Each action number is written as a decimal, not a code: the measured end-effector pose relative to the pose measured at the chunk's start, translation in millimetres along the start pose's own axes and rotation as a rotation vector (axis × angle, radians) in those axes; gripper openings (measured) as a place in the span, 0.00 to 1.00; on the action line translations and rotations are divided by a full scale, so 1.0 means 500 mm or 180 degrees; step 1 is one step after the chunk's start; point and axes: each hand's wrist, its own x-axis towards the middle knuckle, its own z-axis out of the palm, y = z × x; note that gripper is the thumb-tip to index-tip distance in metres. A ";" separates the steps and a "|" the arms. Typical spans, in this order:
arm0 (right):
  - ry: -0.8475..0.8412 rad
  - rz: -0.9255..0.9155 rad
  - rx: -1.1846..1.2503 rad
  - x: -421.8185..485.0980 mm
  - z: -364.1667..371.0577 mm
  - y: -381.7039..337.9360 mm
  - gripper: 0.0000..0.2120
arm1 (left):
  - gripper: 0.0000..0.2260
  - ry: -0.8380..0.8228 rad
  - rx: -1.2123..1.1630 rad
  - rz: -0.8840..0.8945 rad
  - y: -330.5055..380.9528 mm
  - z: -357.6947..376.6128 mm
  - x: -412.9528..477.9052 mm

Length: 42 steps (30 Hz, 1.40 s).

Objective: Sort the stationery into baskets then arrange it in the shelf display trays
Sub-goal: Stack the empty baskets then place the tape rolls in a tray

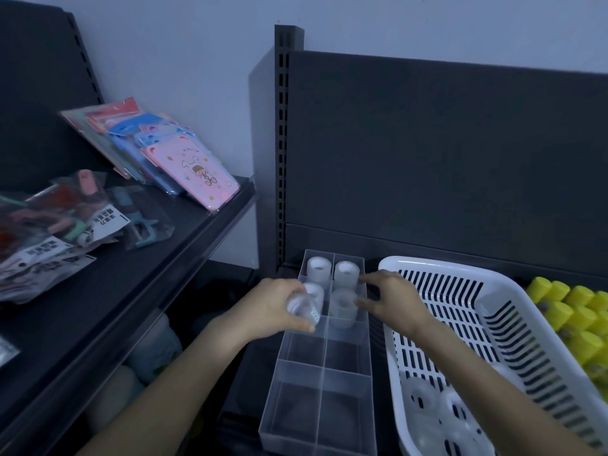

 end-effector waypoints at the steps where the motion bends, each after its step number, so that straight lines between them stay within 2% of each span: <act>1: 0.0146 -0.0002 0.0186 -0.020 -0.007 0.003 0.21 | 0.19 -0.0101 0.0304 0.0098 0.005 0.006 -0.002; 7: 0.0467 0.0352 0.0698 -0.114 -0.021 0.045 0.13 | 0.14 -0.0500 0.1780 0.0460 0.018 0.058 0.009; 11: 0.0509 0.0546 0.0761 -0.150 -0.011 0.076 0.11 | 0.07 -0.0515 0.2113 0.0510 0.015 0.079 0.017; 14: 0.0487 0.0689 0.0744 -0.174 -0.010 0.102 0.11 | 0.08 -0.0564 0.2086 0.0432 0.007 0.085 0.015; 17: 0.0468 0.0788 0.0711 -0.194 -0.031 0.126 0.12 | 0.14 -0.0490 0.1788 0.0178 0.010 0.077 0.016; 19: 0.0385 0.0883 0.0633 -0.210 -0.059 0.147 0.13 | 0.17 -0.0196 0.1605 0.0095 0.040 0.067 0.015; 23: 0.0059 0.1097 0.0418 -0.258 -0.104 0.224 0.14 | 0.11 0.0287 0.0718 0.0486 0.160 0.103 0.012; 25: -0.0283 0.1133 0.0357 -0.283 -0.114 0.255 0.17 | 0.13 0.0057 0.0494 0.0684 0.224 0.150 0.009; 28: -0.0675 0.1025 0.0321 -0.309 -0.113 0.282 0.20 | 0.18 -0.0628 0.0942 0.0855 0.283 0.225 0.016; 31: -0.0840 0.0799 0.0256 -0.316 -0.100 0.283 0.21 | 0.17 -0.1114 0.1610 0.0552 0.292 0.274 0.028; 33: -0.0965 0.0586 0.0124 -0.315 -0.087 0.271 0.23 | 0.15 -0.1269 0.1738 0.0279 0.291 0.297 0.035; 36: -0.1097 0.0487 -0.0077 -0.306 -0.070 0.259 0.25 | 0.20 -0.1524 0.1378 0.0003 0.303 0.314 0.043; 39: -0.0986 0.0690 -0.0304 -0.289 -0.064 0.267 0.20 | 0.26 -0.1669 0.1042 -0.0097 0.316 0.314 0.053; 42: -0.0983 0.0790 -0.0470 -0.269 -0.055 0.277 0.16 | 0.28 -0.1691 0.0786 -0.0118 0.322 0.319 0.061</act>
